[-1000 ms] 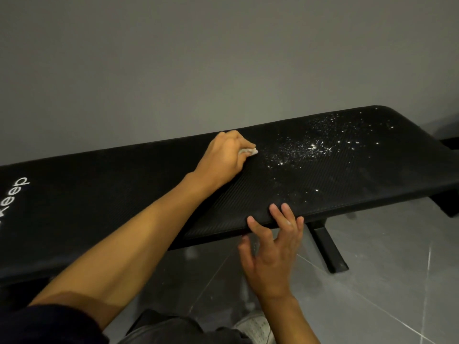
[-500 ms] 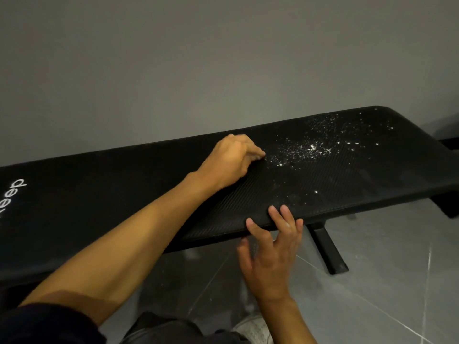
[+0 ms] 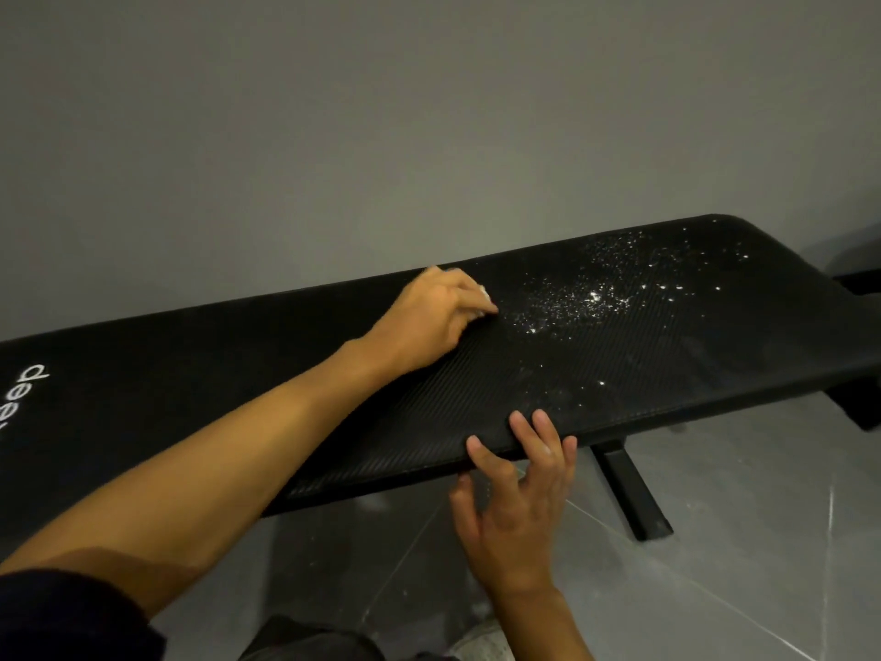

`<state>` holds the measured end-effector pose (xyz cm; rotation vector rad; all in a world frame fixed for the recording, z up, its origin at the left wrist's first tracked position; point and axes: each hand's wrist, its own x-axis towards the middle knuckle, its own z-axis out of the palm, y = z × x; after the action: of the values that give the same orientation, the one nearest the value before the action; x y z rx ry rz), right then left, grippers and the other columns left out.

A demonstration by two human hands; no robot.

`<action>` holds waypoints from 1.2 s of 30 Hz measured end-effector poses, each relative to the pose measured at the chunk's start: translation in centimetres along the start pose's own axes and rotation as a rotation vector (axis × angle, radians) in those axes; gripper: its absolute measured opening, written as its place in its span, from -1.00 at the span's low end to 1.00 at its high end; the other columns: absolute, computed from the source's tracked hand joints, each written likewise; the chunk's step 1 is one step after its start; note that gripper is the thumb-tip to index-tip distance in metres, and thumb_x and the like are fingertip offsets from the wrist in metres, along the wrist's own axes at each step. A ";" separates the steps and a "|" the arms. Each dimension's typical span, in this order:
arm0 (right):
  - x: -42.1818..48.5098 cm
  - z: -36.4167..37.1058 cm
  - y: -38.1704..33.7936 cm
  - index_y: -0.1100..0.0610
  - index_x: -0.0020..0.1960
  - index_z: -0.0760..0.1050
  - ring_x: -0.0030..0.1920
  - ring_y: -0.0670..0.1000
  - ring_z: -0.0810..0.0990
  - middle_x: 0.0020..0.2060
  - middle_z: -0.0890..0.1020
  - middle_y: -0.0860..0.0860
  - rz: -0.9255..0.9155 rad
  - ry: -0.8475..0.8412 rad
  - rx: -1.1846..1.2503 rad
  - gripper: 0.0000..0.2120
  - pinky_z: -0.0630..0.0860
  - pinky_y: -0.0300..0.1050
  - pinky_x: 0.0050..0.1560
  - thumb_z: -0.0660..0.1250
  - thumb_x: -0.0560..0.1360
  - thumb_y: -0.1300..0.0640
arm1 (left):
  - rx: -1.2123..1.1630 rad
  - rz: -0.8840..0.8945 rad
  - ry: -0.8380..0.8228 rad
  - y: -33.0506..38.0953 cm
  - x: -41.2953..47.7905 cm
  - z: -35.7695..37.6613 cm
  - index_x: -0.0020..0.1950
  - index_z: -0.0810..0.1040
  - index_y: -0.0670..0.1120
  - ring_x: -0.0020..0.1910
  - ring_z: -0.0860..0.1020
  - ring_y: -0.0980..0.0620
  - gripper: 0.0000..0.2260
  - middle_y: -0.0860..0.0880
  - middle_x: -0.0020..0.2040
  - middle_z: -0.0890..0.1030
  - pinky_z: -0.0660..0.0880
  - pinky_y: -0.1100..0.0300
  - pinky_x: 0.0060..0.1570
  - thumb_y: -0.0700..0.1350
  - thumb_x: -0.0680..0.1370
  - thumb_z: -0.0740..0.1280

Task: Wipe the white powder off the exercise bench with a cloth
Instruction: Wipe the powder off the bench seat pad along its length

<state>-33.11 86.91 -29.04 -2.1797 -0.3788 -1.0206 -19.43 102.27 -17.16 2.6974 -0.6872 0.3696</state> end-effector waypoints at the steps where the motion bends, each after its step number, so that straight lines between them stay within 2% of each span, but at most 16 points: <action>1: 0.0 0.1 0.0 -0.06 0.21 0.43 0.46 0.23 0.31 0.32 0.40 0.12 -0.004 0.005 -0.002 -0.63 0.03 0.22 0.55 0.35 0.41 0.05 | -0.011 0.075 -0.033 0.3 -0.5 -0.2 0.27 0.65 -0.01 0.16 0.47 0.12 -0.76 0.04 0.21 0.60 0.38 0.21 0.23 -0.13 0.62 0.34; 3: -0.1 0.2 0.1 -0.06 0.21 0.43 0.46 0.23 0.31 0.32 0.40 0.12 -0.003 0.012 0.004 -0.63 0.02 0.22 0.56 0.34 0.41 0.06 | 0.014 0.042 -0.033 -0.8 0.2 -0.5 0.29 0.64 -0.03 0.17 0.51 0.09 -0.76 0.01 0.21 0.62 0.44 0.15 0.27 -0.13 0.63 0.34; 6: 0.0 0.3 0.1 -0.06 0.20 0.44 0.46 0.23 0.31 0.32 0.40 0.12 -0.003 0.014 0.010 -0.63 0.00 0.21 0.56 0.35 0.41 0.06 | -0.015 -0.265 0.041 -3.4 2.6 -0.5 0.31 0.63 -0.08 0.22 0.57 -0.07 -0.74 -0.11 0.22 0.63 0.47 0.01 0.30 -0.20 0.65 0.29; 7: 0.0 0.3 0.2 -0.06 0.20 0.44 0.46 0.23 0.31 0.32 0.40 0.12 -0.004 0.014 0.008 -0.63 0.00 0.20 0.56 0.35 0.41 0.06 | -0.026 -0.296 0.058 -3.5 3.0 -0.4 0.31 0.63 -0.08 0.23 0.57 -0.09 -0.74 -0.11 0.22 0.63 0.47 0.00 0.31 -0.21 0.65 0.29; 9: 0.1 0.3 0.2 -0.06 0.20 0.44 0.45 0.23 0.31 0.32 0.40 0.12 -0.005 0.020 0.011 -0.63 0.01 0.20 0.56 0.35 0.41 0.06 | -0.061 -0.209 0.020 -2.1 2.8 -0.2 0.29 0.64 -0.07 0.23 0.57 -0.01 -0.75 -0.07 0.22 0.64 0.47 0.07 0.33 -0.20 0.64 0.31; 12: 0.0 0.3 0.2 -0.06 0.21 0.44 0.45 0.23 0.32 0.32 0.40 0.12 -0.012 0.026 0.008 -0.63 0.01 0.20 0.56 0.35 0.40 0.06 | -0.072 0.036 -0.087 -0.3 1.0 -0.6 0.28 0.64 -0.04 0.21 0.53 0.18 -0.76 0.04 0.23 0.64 0.40 0.23 0.31 -0.15 0.62 0.34; 14: 0.1 0.3 0.3 -0.06 0.21 0.44 0.45 0.23 0.31 0.32 0.40 0.12 -0.013 0.022 0.006 -0.62 0.01 0.21 0.56 0.35 0.41 0.06 | -0.018 0.055 -0.088 -0.9 1.0 -0.8 0.28 0.64 -0.04 0.19 0.54 0.16 -0.76 0.03 0.22 0.64 0.43 0.21 0.30 -0.14 0.62 0.35; 16: 0.1 0.3 0.2 -0.06 0.21 0.44 0.46 0.23 0.31 0.32 0.40 0.12 -0.014 0.026 0.010 -0.63 0.01 0.21 0.56 0.35 0.41 0.06 | 0.004 -0.109 -0.016 -2.2 2.0 -0.8 0.31 0.62 -0.08 0.19 0.57 0.02 -0.75 -0.06 0.21 0.64 0.47 0.14 0.28 -0.17 0.64 0.32; 19: 0.0 0.3 0.1 -0.06 0.19 0.45 0.46 0.22 0.31 0.32 0.40 0.11 -0.004 0.031 0.010 -0.64 0.02 0.21 0.56 0.35 0.41 0.06 | -0.061 -0.341 0.061 -2.7 3.8 -0.4 0.33 0.61 -0.12 0.26 0.56 -0.06 -0.73 -0.12 0.26 0.63 0.39 0.23 0.28 -0.22 0.66 0.27; 21: 0.0 0.3 0.1 -0.06 0.19 0.45 0.46 0.22 0.32 0.31 0.41 0.11 0.001 0.032 0.007 -0.64 0.02 0.21 0.56 0.36 0.40 0.06 | -0.144 -0.282 0.012 -1.1 4.2 0.1 0.31 0.63 -0.08 0.26 0.56 0.02 -0.75 -0.07 0.25 0.63 0.37 0.30 0.28 -0.18 0.66 0.29; 24: -0.1 0.2 0.1 -0.06 0.20 0.45 0.46 0.22 0.31 0.32 0.40 0.12 0.001 0.020 0.003 -0.64 0.02 0.22 0.55 0.35 0.41 0.06 | -0.217 0.025 -0.153 2.3 2.9 0.3 0.27 0.64 -0.03 0.19 0.56 0.17 -0.77 0.02 0.19 0.64 0.44 0.34 0.25 -0.12 0.64 0.33; 26: -0.1 0.1 0.2 -0.06 0.20 0.44 0.46 0.22 0.31 0.32 0.40 0.12 -0.003 0.018 -0.004 -0.63 0.02 0.21 0.56 0.35 0.41 0.06 | -0.191 0.152 -0.226 2.8 2.4 0.4 0.28 0.63 -0.01 0.18 0.55 0.20 -0.76 0.05 0.19 0.63 0.45 0.34 0.24 -0.11 0.63 0.35; 28: -0.1 0.1 0.1 -0.06 0.20 0.44 0.46 0.22 0.31 0.32 0.40 0.12 0.000 0.020 0.002 -0.63 0.02 0.21 0.56 0.35 0.41 0.07 | -0.137 0.095 -0.189 1.4 3.1 0.1 0.31 0.62 -0.02 0.18 0.53 0.17 -0.75 0.03 0.21 0.61 0.46 0.27 0.25 -0.13 0.64 0.33; 32: 0.0 -0.2 -0.1 -0.06 0.20 0.44 0.48 0.20 0.29 0.33 0.39 0.11 0.009 0.006 0.000 -0.63 0.01 0.19 0.57 0.36 0.41 0.07 | -0.007 -0.270 0.014 -1.4 4.4 0.2 0.35 0.59 -0.09 0.23 0.53 -0.04 -0.73 -0.12 0.24 0.58 0.40 0.18 0.28 -0.19 0.66 0.28; 34: 0.0 -0.2 -0.1 -0.06 0.21 0.44 0.48 0.20 0.29 0.33 0.39 0.11 0.013 0.002 -0.003 -0.63 0.01 0.19 0.57 0.36 0.41 0.07 | -0.014 -0.221 -0.011 -0.7 4.2 0.5 0.34 0.60 -0.06 0.22 0.51 0.02 -0.74 -0.07 0.24 0.56 0.43 0.11 0.31 -0.16 0.66 0.29; 36: -0.1 -0.2 -0.2 -0.07 0.20 0.44 0.48 0.20 0.29 0.33 0.39 0.11 0.015 0.008 0.002 -0.64 0.01 0.19 0.57 0.36 0.41 0.06 | -0.069 -0.038 -0.132 0.4 3.7 0.5 0.31 0.62 -0.01 0.21 0.50 0.13 -0.75 0.02 0.23 0.56 0.43 0.20 0.29 -0.12 0.64 0.32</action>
<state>-33.38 86.93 -29.00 -2.1732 -0.3590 -1.0197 -16.41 100.24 -16.34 2.6829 -0.6709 0.1561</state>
